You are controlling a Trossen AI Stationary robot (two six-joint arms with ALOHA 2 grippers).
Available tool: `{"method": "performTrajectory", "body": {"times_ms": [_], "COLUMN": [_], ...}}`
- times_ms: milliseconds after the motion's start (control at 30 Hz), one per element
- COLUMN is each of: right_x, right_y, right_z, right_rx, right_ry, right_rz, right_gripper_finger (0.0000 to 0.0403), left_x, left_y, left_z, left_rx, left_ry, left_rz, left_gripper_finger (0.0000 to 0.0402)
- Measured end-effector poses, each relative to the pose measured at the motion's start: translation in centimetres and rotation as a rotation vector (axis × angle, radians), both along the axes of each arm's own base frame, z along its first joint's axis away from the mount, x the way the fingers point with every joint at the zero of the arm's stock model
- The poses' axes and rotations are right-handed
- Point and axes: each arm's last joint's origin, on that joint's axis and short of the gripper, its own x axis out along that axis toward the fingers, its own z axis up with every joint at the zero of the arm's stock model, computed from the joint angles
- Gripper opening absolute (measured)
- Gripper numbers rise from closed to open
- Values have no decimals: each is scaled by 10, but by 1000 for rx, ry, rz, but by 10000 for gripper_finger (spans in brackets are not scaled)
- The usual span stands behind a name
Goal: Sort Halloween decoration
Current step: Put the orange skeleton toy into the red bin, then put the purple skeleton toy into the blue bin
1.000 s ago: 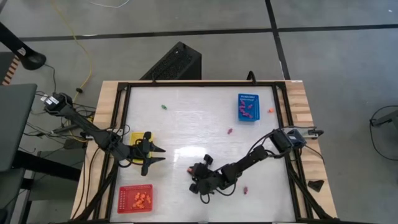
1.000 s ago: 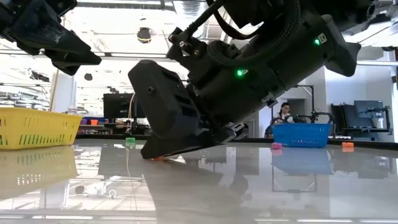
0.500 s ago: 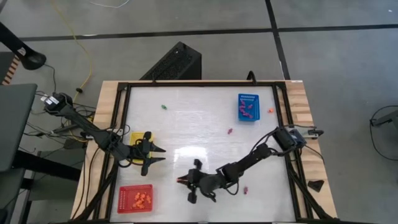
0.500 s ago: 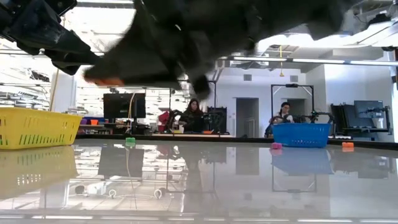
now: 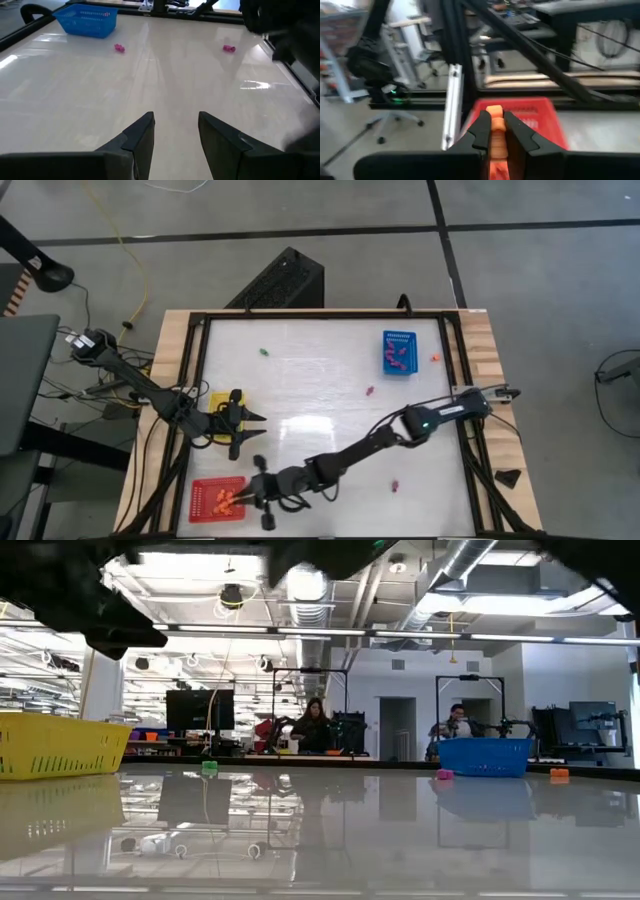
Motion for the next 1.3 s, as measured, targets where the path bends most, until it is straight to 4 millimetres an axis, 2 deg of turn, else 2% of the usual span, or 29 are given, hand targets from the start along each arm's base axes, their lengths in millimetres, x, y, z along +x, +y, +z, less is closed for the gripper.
{"method": "performTrajectory", "body": {"times_ms": [200, 400, 600, 700, 767, 867, 1000, 1133, 1233, 1300], "right_x": [29, 33, 34, 33, 28, 9, -37, -92, -135, -158], "right_y": [0, -8, -11, -14, -15, -25, -40, -45, -37, -27], "right_z": [-18, -34, -30, -16, -1, 34, 81, 105, 118, 123], "right_rx": [31, 30, 23, 21, -11, -78, -82, -15, 24, 48], "right_ry": [-4, -1, -2, 22, 124, 372, 731, 1129, 1389, 1496], "right_rz": [46, 31, 26, 61, 97, 128, 119, 23, -110, -241], "right_gripper_finger": [57, 104, 192, 229, 241, 246, 247, 248, 248, 248], "left_x": [0, 0, 0, 0, 0, 0, -1, -1, -1, -1], "left_y": [0, 0, 0, 0, 0, 0, 1, 1, 1, 1], "left_z": [0, 0, 0, 0, 0, -1, -2, -2, -2, -2], "left_rx": [4, 4, 13, 13, 14, 17, 21, 23, 24, 17], "left_ry": [2, 1, 3, 3, 4, 9, 15, 19, 20, 20], "left_rz": [7, 8, 6, 6, 6, 6, 6, 6, 6, 8], "left_gripper_finger": [141, 141, 141, 141, 141, 141, 141, 142, 141, 141]}}
